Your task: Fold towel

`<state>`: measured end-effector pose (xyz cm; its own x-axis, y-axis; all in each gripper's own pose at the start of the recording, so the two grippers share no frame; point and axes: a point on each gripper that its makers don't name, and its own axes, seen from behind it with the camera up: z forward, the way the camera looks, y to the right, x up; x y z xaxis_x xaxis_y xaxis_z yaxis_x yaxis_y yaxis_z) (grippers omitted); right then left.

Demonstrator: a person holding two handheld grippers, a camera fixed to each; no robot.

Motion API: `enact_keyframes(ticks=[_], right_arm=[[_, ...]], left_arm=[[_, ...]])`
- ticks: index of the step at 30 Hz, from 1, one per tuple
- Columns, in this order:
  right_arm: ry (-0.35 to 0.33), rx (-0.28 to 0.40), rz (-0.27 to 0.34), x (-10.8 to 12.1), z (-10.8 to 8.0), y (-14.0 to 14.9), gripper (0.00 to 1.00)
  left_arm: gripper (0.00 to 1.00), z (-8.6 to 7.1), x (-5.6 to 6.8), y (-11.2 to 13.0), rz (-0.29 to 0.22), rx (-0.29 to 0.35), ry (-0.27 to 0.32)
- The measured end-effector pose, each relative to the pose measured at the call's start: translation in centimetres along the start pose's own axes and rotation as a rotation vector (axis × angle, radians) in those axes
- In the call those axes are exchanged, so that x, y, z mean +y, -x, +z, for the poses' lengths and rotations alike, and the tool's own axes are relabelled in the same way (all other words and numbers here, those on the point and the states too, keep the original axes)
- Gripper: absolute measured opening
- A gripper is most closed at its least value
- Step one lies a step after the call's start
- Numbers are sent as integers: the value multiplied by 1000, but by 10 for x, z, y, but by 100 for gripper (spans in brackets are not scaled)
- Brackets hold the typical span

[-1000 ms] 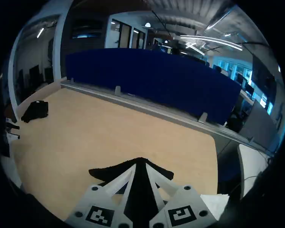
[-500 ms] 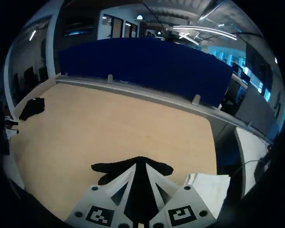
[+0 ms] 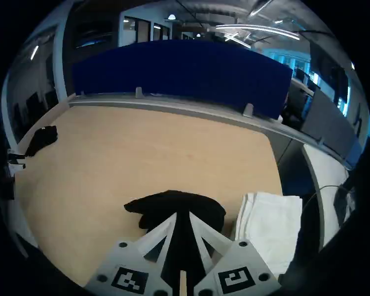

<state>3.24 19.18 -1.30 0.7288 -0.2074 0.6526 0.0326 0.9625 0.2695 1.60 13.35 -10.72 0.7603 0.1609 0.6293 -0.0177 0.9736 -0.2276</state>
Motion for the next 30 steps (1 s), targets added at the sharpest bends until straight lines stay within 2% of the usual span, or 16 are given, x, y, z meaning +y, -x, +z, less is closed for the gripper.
enact_keyframes(ticks=[12, 21, 30], right_arm=[[-2, -32, 11, -9, -10, 29, 2], [28, -52, 28, 0, -15, 45, 2], [87, -124, 81, 16, -15, 87, 2]], left_arm=[[93, -3, -1, -1, 4, 3, 3], [93, -5, -3, -2, 5, 7, 2], [93, -6, -6, 0, 8, 6, -4]])
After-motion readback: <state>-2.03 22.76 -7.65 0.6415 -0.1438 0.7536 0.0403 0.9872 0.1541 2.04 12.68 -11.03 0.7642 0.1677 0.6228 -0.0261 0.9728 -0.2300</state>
